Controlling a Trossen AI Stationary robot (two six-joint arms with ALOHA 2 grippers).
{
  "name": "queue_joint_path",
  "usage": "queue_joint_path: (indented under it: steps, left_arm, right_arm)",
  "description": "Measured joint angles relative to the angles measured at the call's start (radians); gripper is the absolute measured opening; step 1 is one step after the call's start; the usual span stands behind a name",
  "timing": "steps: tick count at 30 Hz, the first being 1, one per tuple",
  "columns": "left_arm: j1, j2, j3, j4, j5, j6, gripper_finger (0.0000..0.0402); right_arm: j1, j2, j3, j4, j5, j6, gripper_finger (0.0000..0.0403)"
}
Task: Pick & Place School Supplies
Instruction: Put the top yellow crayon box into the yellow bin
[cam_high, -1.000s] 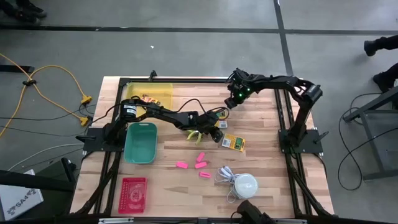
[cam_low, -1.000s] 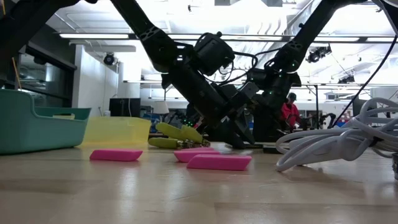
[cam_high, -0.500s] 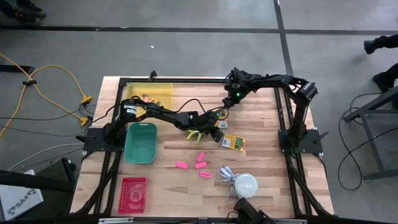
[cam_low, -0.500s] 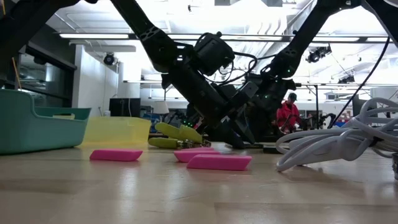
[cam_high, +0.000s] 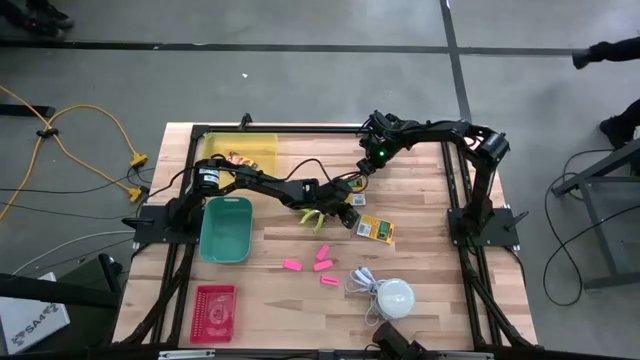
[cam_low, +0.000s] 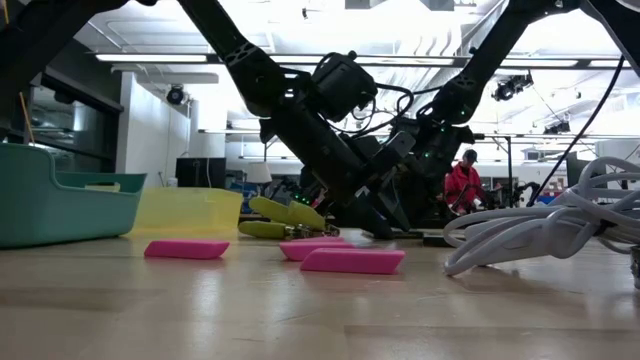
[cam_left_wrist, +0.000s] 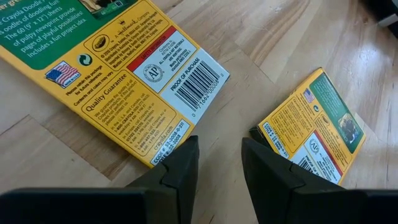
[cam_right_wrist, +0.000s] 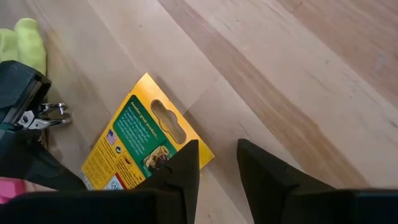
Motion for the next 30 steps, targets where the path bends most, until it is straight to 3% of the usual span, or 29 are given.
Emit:
queue_joint_path:
  steps: [15,30]
  left_arm:
    - [0.008,0.000,0.001,0.000,0.006,0.000,0.0121]
    - [0.008,0.000,0.001,0.001,0.000,0.004,0.0121]
  right_arm:
    - [-0.007,0.004,0.011,-0.062,-0.141,0.009,0.0101]
    - [0.008,0.005,0.012,0.016,-0.043,0.061,0.0101]
